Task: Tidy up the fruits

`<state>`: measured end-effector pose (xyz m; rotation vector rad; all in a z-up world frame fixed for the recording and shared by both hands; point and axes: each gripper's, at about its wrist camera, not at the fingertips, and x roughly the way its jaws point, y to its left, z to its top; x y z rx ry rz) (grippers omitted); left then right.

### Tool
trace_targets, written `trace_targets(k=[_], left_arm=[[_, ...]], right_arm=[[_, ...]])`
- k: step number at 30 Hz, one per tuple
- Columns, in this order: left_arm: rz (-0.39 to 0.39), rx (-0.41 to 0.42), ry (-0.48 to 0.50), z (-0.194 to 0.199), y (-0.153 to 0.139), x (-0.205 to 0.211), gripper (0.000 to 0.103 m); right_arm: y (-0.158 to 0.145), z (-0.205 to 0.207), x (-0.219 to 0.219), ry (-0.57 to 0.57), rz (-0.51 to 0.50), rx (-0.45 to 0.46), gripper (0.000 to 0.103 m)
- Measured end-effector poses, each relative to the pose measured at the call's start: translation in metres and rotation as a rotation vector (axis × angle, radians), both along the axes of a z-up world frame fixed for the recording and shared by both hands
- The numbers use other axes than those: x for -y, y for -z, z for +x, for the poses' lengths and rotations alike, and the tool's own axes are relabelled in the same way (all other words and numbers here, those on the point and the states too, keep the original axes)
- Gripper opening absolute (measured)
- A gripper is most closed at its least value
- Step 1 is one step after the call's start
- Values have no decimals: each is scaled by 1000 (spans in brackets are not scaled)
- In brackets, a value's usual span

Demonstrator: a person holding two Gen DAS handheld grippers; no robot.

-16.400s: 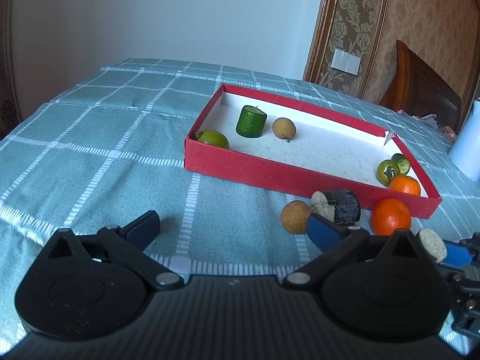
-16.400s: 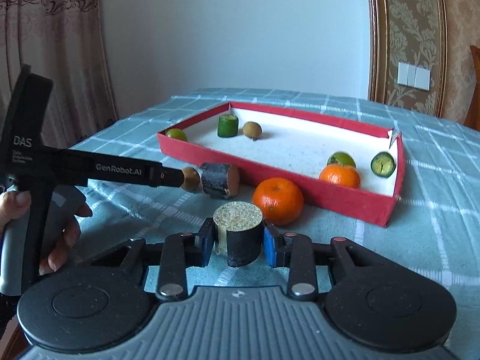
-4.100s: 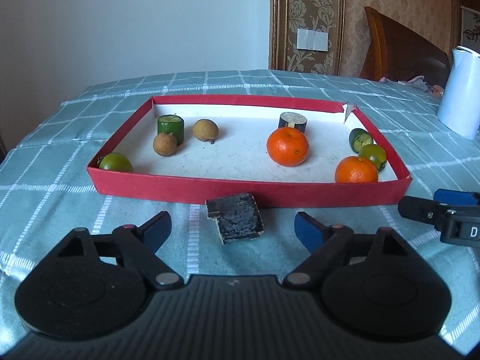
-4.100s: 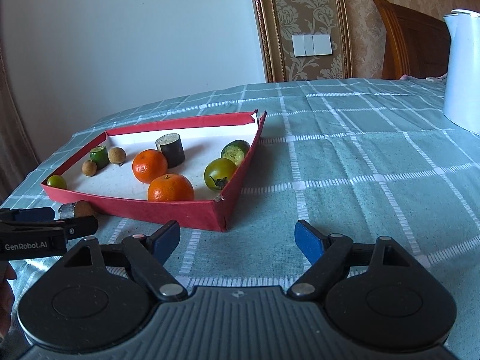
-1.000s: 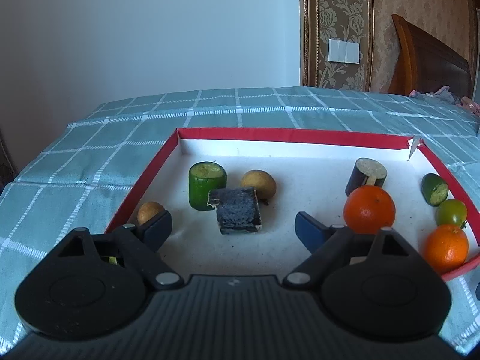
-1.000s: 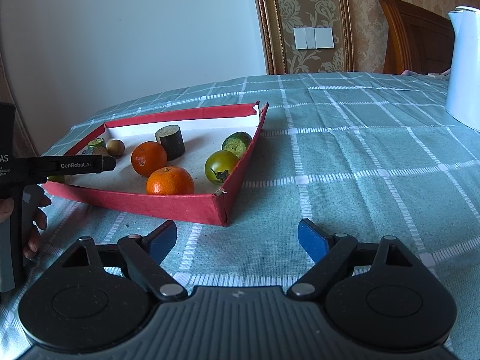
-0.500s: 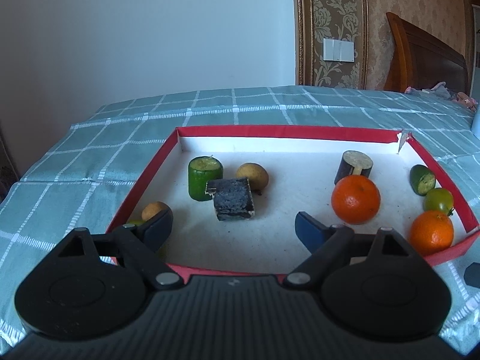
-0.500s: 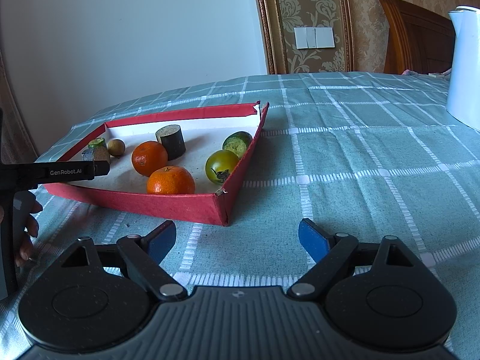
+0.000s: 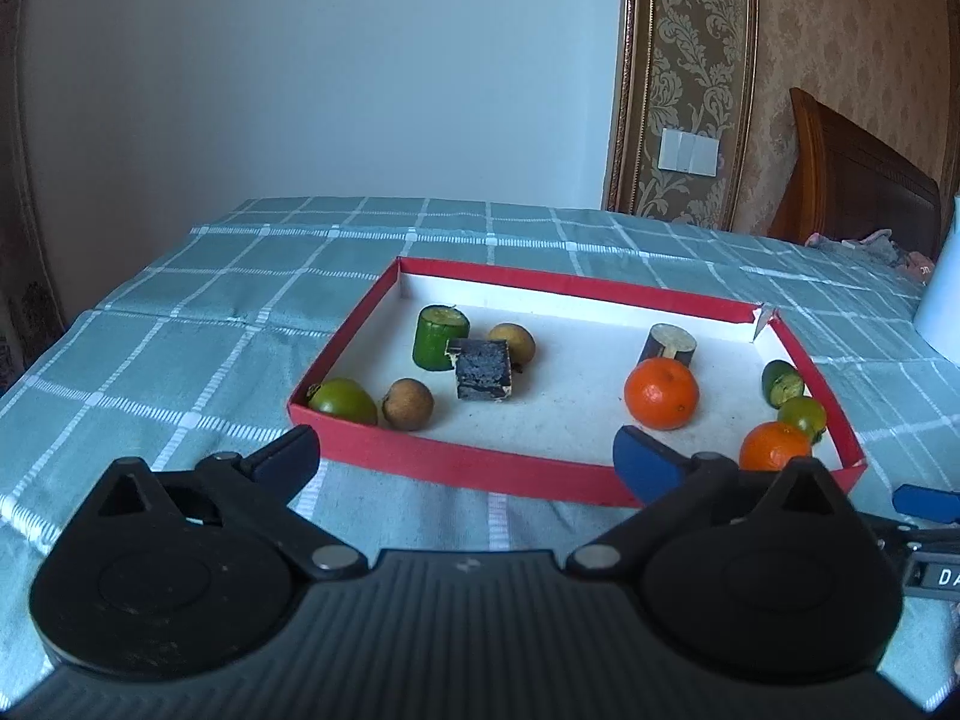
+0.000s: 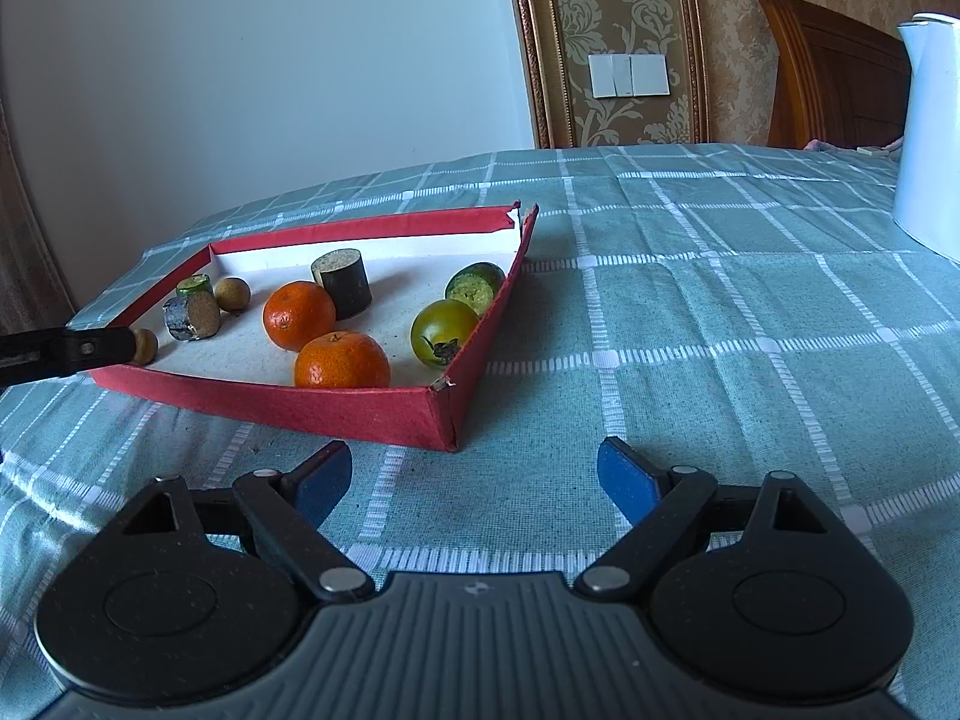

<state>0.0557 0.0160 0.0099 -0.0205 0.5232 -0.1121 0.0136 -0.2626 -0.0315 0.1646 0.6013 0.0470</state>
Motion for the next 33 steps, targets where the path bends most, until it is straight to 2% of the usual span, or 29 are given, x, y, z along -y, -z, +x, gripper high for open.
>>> trace_targets(k=[12,19,25,33], left_arm=[[-42,-32,-14,-27,-2,-12,103],[-45,-25,-16,-50,-9,-3,103],[-1,-19,-39,-66,-13,8,103],[81,13,-73,-78,-15,23,103]], right_arm=[[0,-10,-6,24,-5,4,91],[-5,-25,-41,11,-110,21,91],[-14,-28,-63,30,-187,31,91],[-19,-32,-76,15,-193,32,91]])
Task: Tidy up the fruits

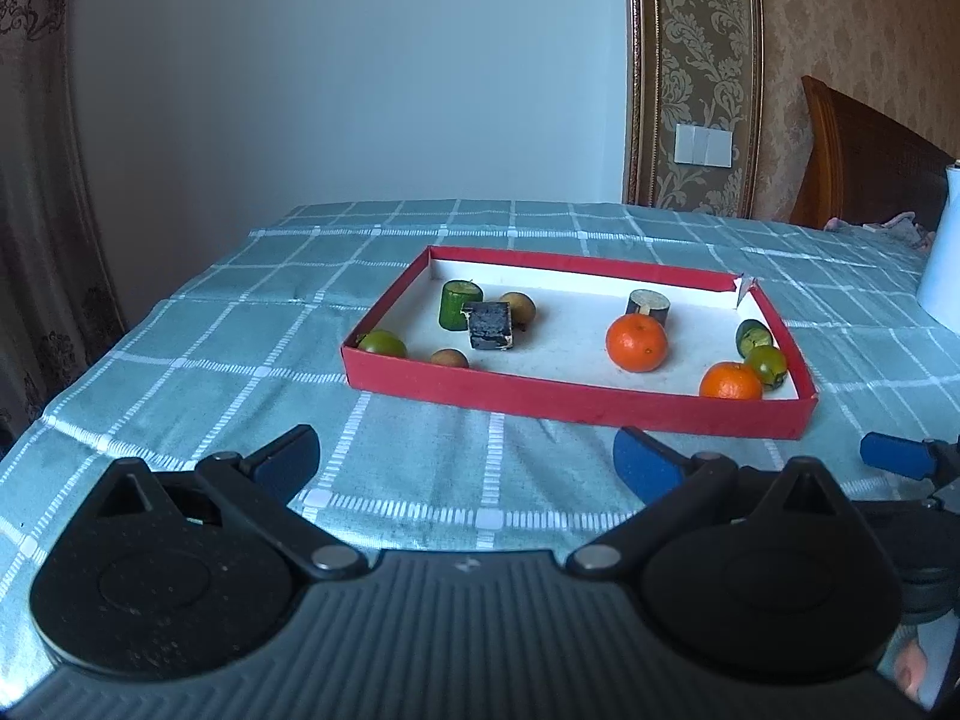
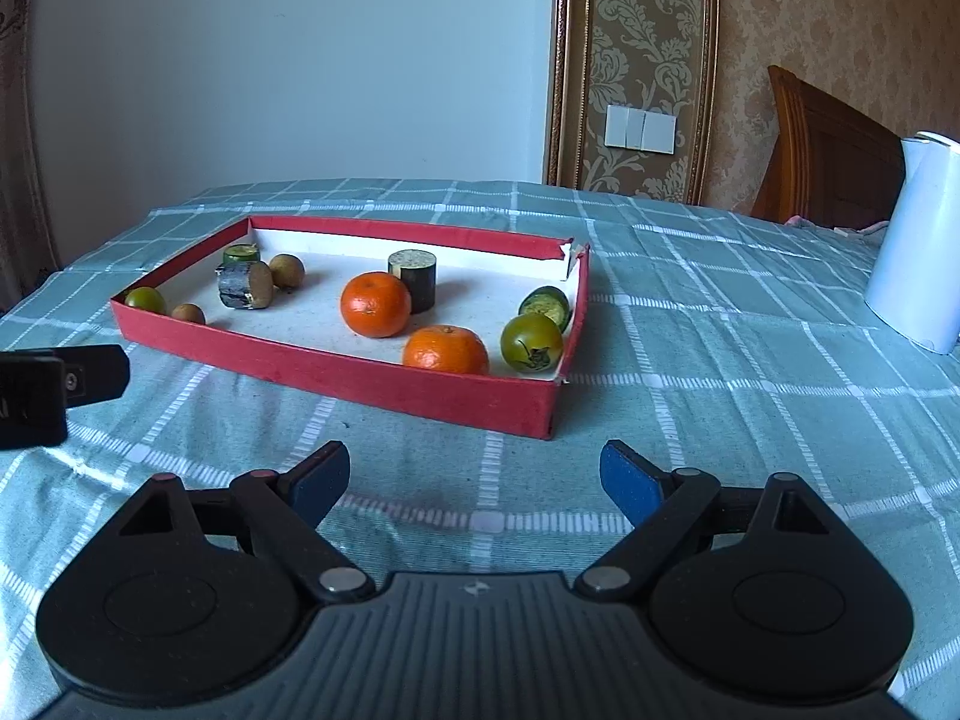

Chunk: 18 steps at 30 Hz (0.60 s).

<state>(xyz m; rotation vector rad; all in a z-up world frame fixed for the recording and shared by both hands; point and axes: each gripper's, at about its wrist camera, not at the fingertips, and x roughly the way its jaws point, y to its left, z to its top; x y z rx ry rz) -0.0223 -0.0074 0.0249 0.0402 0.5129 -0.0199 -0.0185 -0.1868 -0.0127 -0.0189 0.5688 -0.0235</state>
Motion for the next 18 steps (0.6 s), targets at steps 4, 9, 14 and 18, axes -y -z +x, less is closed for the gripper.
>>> trace_targets(k=[4,9,14,18], left_arm=[[-11,-3,5,-1,0,3,103],[2,2,-7,-1,1,7,103],[-7,-5,-6,-2,2,8,103],[8,0,-12,-2,2,10,103]], right_arm=[[-1,-1,-3,-5,1,-1,91],[-1,-1,-6,-5,8,-2,91],[0,0,-10,-5,8,-11,91],[1,0,-14,-15,4,-20,91]])
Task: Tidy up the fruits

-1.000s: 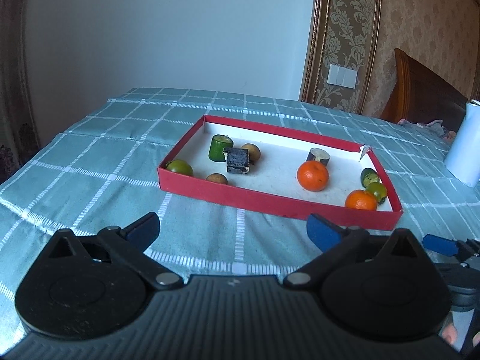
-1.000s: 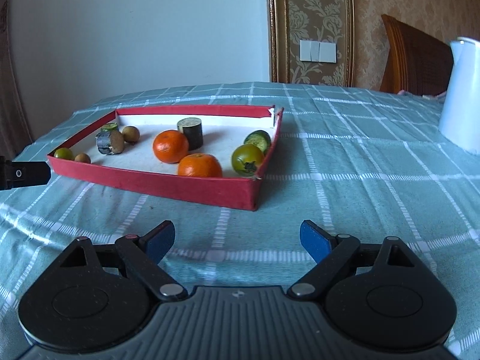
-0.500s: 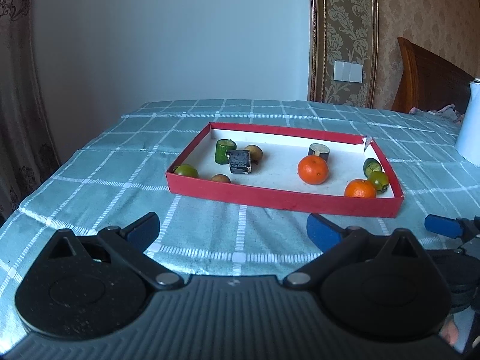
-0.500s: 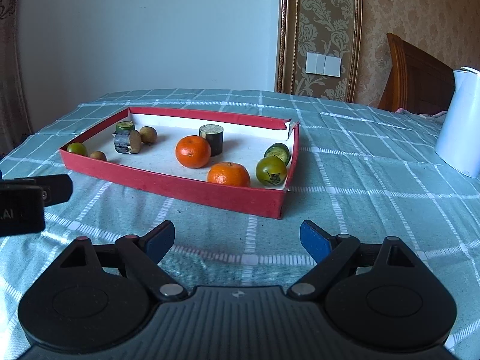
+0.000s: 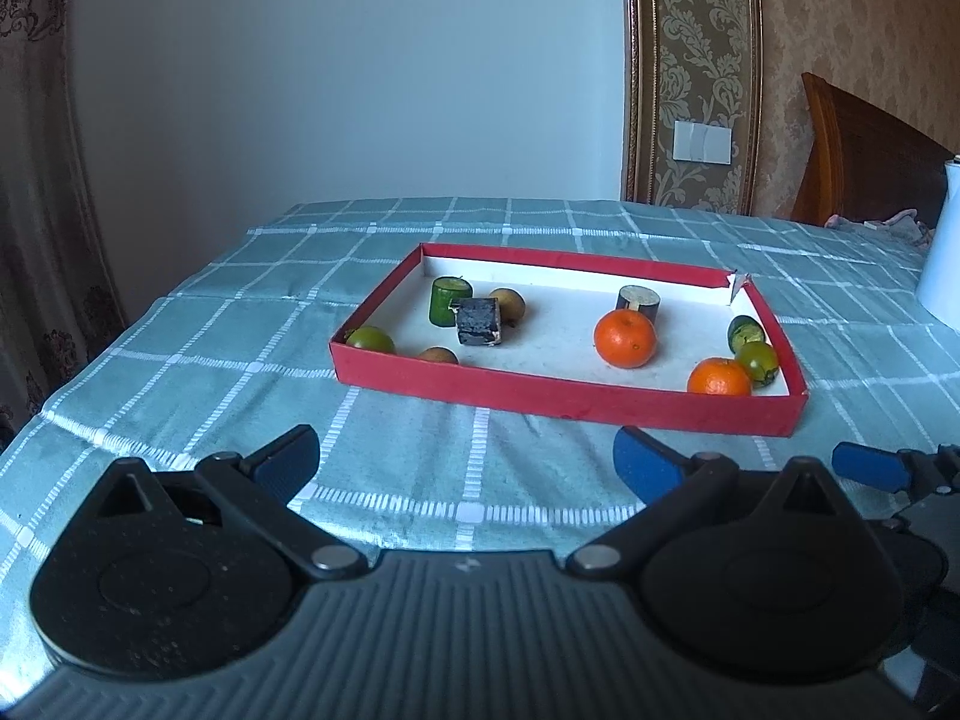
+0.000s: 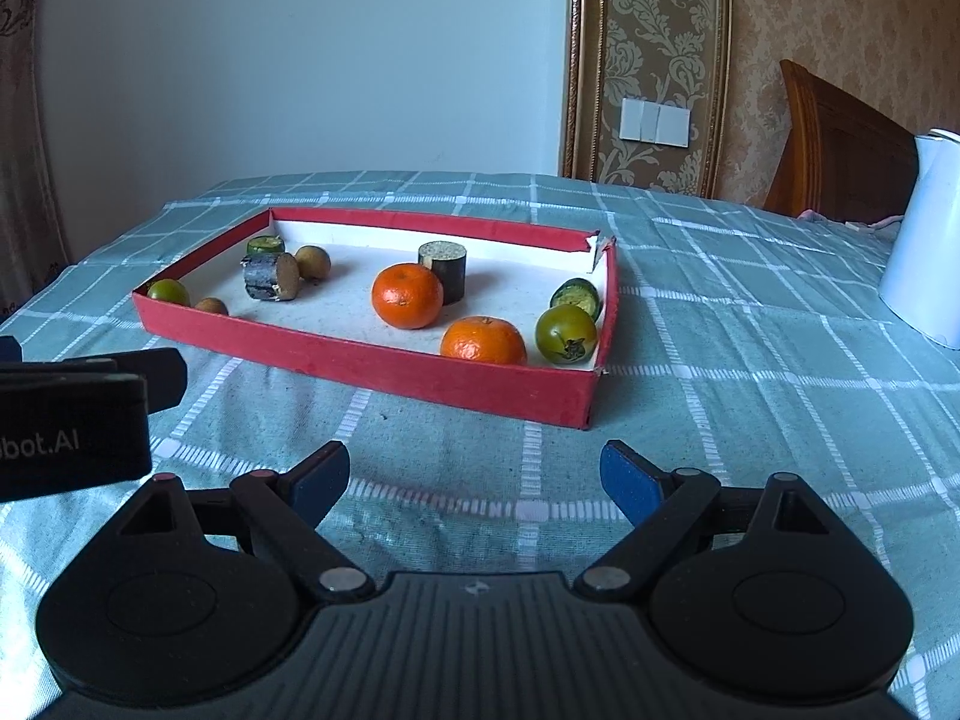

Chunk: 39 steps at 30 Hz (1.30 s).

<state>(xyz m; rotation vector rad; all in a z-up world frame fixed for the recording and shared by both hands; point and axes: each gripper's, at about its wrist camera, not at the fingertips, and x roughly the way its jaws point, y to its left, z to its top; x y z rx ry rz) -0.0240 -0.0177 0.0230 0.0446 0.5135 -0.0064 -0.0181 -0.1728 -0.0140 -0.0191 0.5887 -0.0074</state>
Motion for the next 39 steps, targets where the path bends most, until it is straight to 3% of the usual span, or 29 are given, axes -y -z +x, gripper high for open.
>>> trace_targets(k=[39], left_arm=[[76,57,15,-1,2,5,103]], right_arm=[[4,7,-25,-48,-23,-11,91]])
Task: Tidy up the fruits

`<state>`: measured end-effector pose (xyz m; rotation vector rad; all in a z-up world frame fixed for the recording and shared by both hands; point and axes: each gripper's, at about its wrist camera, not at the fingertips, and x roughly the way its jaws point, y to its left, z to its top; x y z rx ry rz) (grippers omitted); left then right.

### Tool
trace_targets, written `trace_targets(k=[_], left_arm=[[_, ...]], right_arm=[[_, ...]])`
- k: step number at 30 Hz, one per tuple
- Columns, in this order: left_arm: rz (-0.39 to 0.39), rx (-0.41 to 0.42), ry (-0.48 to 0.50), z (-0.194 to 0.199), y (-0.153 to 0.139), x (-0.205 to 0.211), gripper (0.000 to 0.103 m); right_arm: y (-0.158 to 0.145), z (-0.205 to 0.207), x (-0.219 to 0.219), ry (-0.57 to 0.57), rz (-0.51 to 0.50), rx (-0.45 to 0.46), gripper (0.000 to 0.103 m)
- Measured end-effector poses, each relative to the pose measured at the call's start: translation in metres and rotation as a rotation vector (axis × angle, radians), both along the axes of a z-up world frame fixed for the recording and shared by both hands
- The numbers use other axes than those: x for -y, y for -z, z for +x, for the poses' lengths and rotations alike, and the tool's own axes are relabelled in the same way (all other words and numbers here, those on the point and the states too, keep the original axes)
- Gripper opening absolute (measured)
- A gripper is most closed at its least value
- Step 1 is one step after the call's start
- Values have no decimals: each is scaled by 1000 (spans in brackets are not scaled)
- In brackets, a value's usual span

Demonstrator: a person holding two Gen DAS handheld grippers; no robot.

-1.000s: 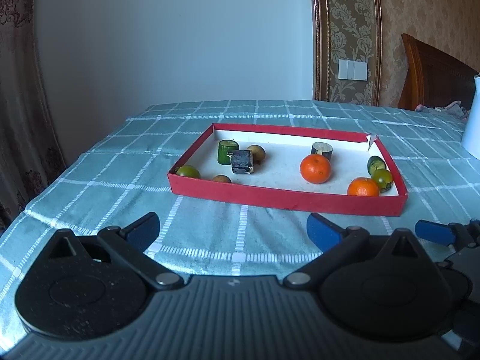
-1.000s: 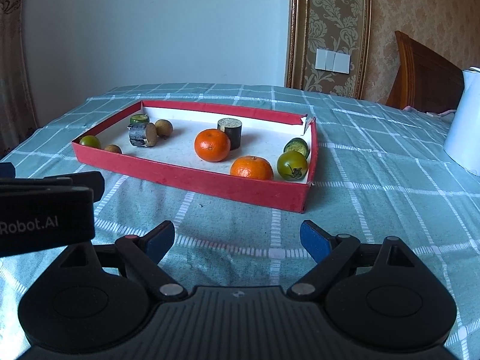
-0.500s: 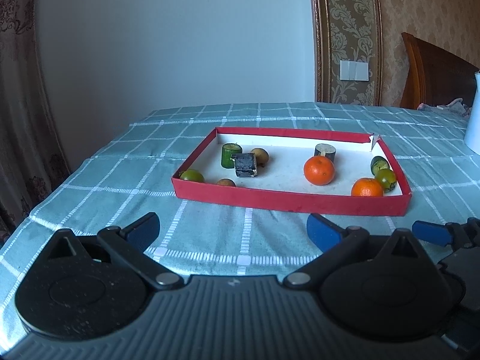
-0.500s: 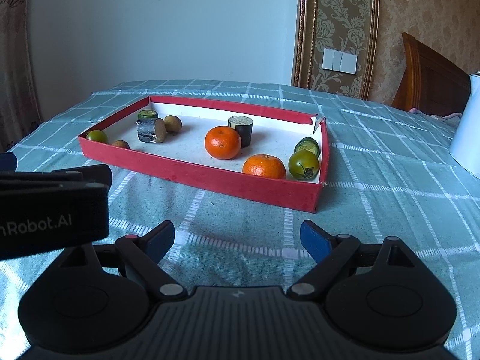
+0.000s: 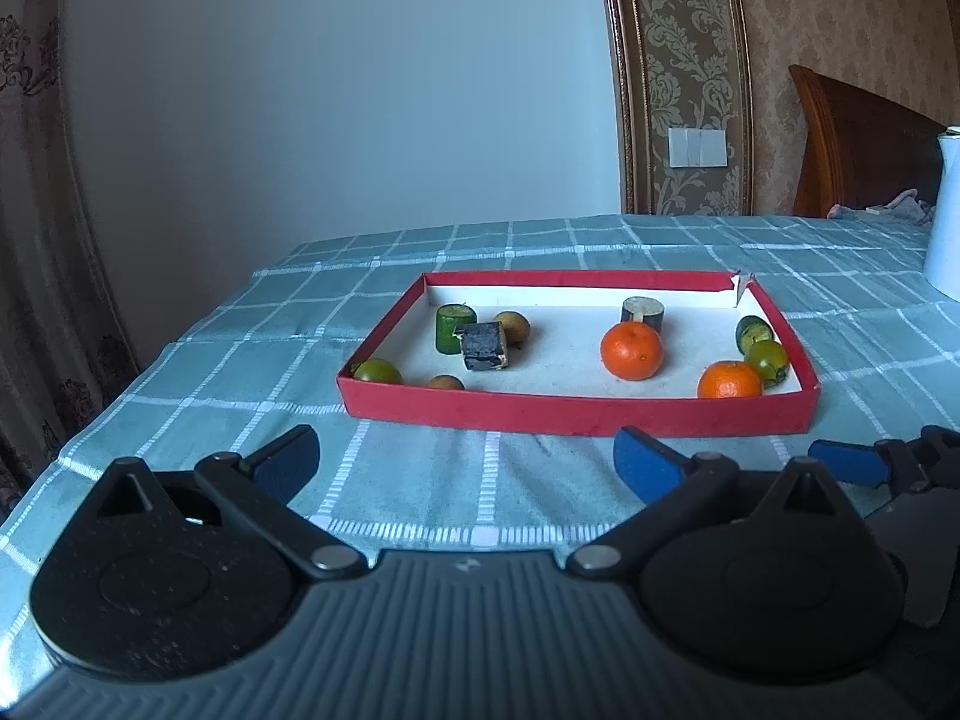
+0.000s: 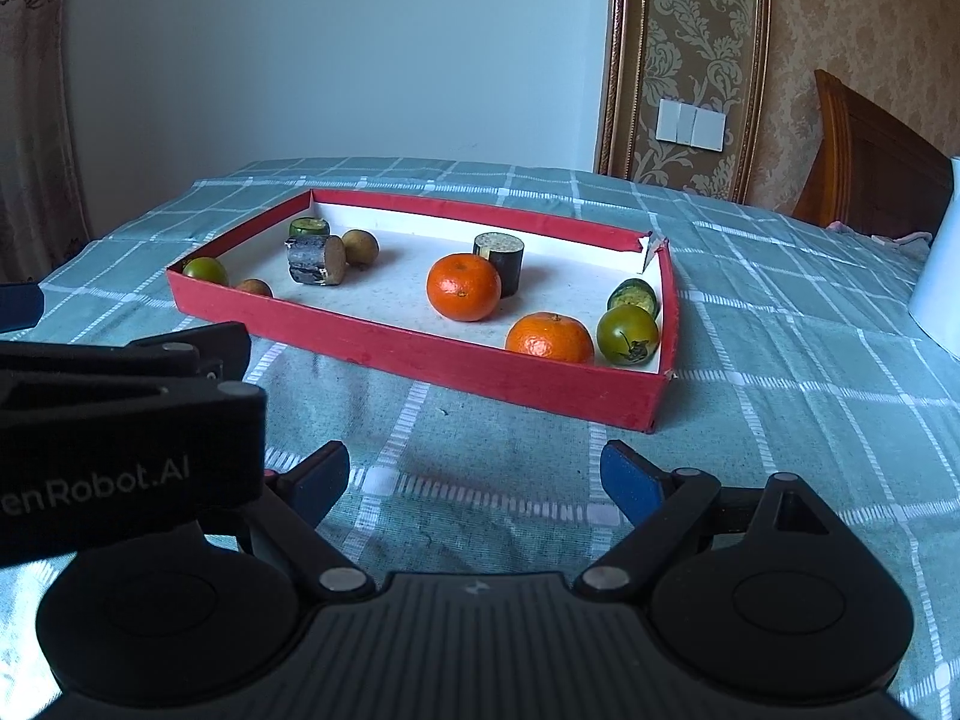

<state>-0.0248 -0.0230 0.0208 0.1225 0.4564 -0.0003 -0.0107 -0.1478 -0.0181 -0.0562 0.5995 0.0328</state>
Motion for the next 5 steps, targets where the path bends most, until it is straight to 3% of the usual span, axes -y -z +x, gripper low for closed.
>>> trace_targets(k=[5], left_arm=[[23,-7,-3,2,4,3,103]], right_arm=[[1,2,-2,-3,3,0,91]])
